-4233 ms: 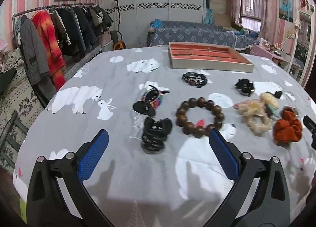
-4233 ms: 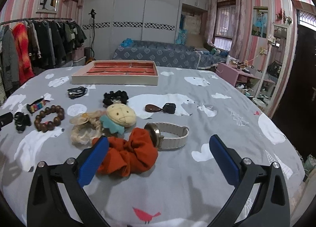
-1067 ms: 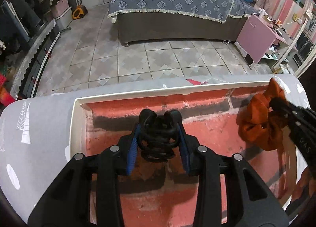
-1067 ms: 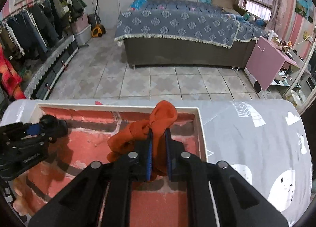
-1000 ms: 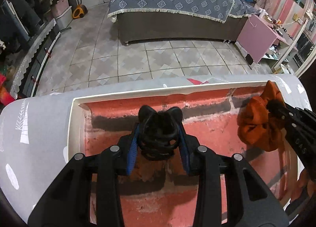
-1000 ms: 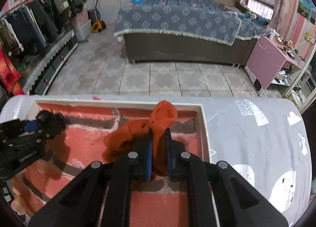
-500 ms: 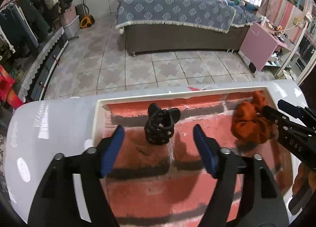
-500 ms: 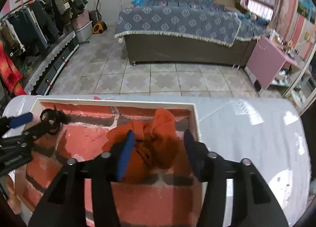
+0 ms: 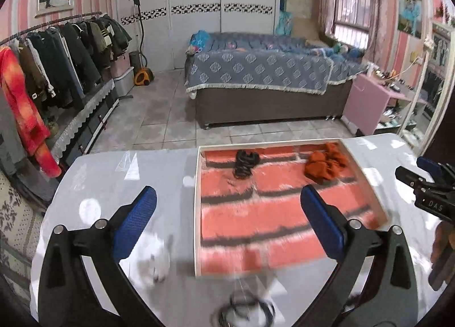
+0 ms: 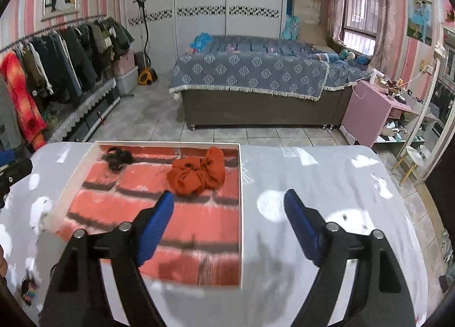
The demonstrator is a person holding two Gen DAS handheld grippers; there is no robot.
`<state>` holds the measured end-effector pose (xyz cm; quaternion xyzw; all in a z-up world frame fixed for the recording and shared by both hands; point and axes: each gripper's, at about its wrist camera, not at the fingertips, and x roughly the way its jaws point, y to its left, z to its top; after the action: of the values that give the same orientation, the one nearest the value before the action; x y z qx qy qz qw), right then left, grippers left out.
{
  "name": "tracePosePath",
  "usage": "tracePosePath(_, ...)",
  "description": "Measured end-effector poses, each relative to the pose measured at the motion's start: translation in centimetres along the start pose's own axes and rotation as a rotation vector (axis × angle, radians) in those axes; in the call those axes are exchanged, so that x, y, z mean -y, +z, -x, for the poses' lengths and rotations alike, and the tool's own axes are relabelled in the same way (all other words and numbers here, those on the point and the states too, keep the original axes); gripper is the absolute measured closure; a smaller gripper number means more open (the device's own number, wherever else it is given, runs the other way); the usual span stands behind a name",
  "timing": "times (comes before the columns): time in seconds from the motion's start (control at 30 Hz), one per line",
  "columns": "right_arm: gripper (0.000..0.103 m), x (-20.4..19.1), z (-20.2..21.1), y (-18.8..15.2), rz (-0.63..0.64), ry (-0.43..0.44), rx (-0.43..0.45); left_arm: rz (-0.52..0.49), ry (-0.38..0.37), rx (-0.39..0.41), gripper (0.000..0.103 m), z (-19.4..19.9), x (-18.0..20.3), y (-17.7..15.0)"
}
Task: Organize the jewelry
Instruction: 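Withdraw both tools from the tray back toward the remaining jewelry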
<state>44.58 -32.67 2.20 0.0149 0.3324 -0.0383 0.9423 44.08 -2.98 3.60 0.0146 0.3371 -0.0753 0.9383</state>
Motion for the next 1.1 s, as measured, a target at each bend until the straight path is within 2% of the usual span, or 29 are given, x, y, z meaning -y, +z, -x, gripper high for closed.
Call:
tracePosePath(0.07, 0.014, 0.5, 2.8, -1.1, 0.000, -0.003, 0.038, 0.009, -0.022, 0.015, 0.005, 2.1, -0.4, -1.0)
tracePosePath(0.23, 0.014, 1.3, 8.7, -4.7, 0.006, -0.031, 0.095, 0.015, -0.017, 0.072, 0.005, 7.8, -0.5, -3.7)
tracePosePath(0.37, 0.014, 2.2, 11.7, -7.8, -0.020, -0.043, 0.103, 0.030, -0.020, 0.089, 0.005, 11.0, -1.0, -6.3)
tracePosePath(0.47, 0.014, 3.2, 12.8, -10.4, -0.043, -0.056, 0.087, 0.017, 0.011, 0.107, 0.005, 12.9, -1.1, -8.8)
tracePosePath(0.57, 0.014, 3.7, 13.6, -12.8, -0.043, -0.076, 0.075, -0.011, 0.047, 0.119, 0.005, 14.0, -0.8, -11.0)
tracePosePath(0.73, 0.014, 4.3, 14.9, -16.7, -0.024, -0.114, 0.062, 0.003, 0.042, 0.108, 0.005, 15.0, -1.2, -14.5)
tracePosePath(1.1, 0.014, 5.3, 15.4, -21.2, -0.047, -0.109, -0.001, 0.018, 0.020, 0.027, 0.005, 14.2, -0.8, -19.9)
